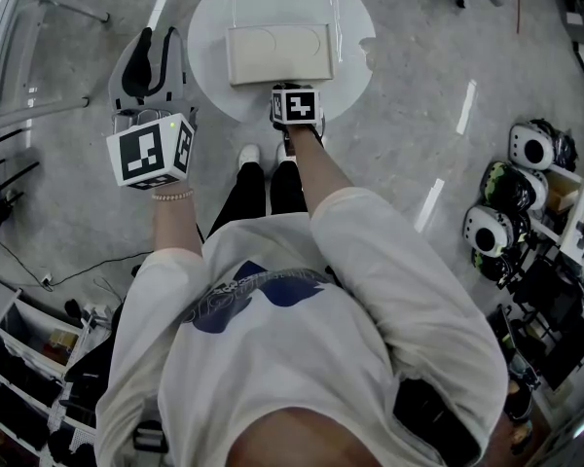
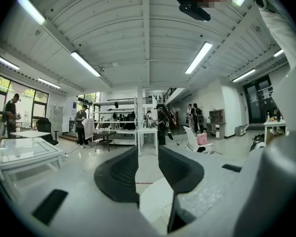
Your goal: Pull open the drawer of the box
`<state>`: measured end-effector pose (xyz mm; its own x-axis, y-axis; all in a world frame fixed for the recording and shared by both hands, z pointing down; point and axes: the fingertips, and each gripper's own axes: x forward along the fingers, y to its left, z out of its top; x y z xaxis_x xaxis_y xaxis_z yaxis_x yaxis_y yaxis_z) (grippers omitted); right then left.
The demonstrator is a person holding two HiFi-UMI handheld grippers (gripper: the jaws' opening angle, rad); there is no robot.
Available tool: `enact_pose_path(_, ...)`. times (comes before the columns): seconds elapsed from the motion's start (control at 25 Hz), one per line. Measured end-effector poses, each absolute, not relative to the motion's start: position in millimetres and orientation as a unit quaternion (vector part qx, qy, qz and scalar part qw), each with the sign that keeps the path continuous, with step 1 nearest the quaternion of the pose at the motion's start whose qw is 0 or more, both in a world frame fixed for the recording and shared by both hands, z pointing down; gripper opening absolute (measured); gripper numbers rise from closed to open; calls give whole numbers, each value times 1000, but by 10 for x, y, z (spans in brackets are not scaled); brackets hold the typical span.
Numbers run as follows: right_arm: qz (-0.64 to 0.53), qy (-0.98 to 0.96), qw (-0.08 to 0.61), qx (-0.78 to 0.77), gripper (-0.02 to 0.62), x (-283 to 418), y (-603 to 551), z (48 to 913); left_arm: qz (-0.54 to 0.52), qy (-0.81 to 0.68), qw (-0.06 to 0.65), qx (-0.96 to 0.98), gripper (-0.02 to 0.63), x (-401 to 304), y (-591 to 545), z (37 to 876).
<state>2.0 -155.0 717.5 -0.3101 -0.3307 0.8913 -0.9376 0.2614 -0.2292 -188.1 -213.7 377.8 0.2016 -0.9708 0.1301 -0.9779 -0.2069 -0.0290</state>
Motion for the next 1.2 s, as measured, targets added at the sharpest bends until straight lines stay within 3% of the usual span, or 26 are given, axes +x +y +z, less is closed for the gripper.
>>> enact_pose_path(1.2, 414, -702, 393, 425, 60, 123, -420, 7191, 48, -625, 29, 779, 110, -1756, -1564, 3692)
